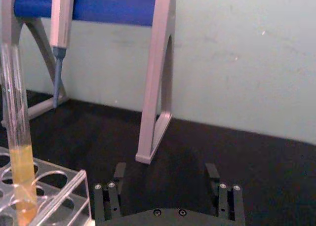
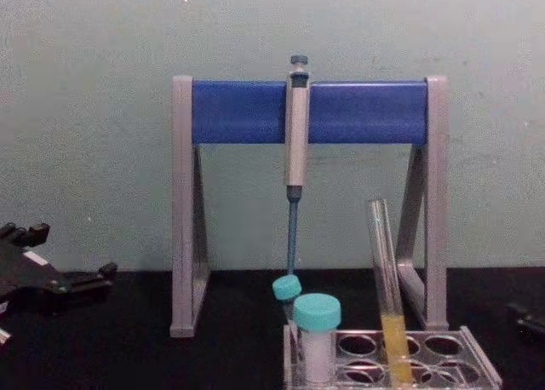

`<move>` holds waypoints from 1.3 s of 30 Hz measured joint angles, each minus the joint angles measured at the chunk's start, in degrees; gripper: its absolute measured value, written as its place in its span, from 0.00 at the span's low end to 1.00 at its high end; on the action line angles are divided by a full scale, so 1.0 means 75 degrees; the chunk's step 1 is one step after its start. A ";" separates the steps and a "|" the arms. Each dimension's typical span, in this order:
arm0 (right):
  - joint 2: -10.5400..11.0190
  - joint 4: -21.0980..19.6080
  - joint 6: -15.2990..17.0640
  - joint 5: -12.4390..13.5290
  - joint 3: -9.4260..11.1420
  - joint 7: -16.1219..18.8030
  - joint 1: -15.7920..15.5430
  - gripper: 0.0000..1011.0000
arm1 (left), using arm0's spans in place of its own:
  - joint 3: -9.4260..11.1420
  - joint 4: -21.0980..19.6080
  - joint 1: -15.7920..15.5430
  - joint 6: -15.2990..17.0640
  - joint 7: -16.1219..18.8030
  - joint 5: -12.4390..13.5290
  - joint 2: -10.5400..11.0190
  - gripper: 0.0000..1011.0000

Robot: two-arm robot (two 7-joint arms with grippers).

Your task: Pick up the test tube from the test tube rack, shake it, then place it back into the test tube rack.

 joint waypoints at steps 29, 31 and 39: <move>-0.0230 0.0547 0.0217 -0.0048 0.0008 0.0650 0.0200 0.99 | -0.0001 0.0000 0.0000 0.0000 0.0000 0.0000 0.0000 1.00; -0.0228 0.0540 0.0216 -0.0047 0.0006 0.0643 0.0199 0.99 | 0.0000 0.0000 0.0000 0.0000 0.0000 0.0000 0.0000 1.00; -0.0221 0.0522 0.0211 -0.0043 0.0003 0.0626 0.0193 0.99 | 0.0000 0.0000 0.0000 0.0000 0.0000 0.0000 0.0000 1.00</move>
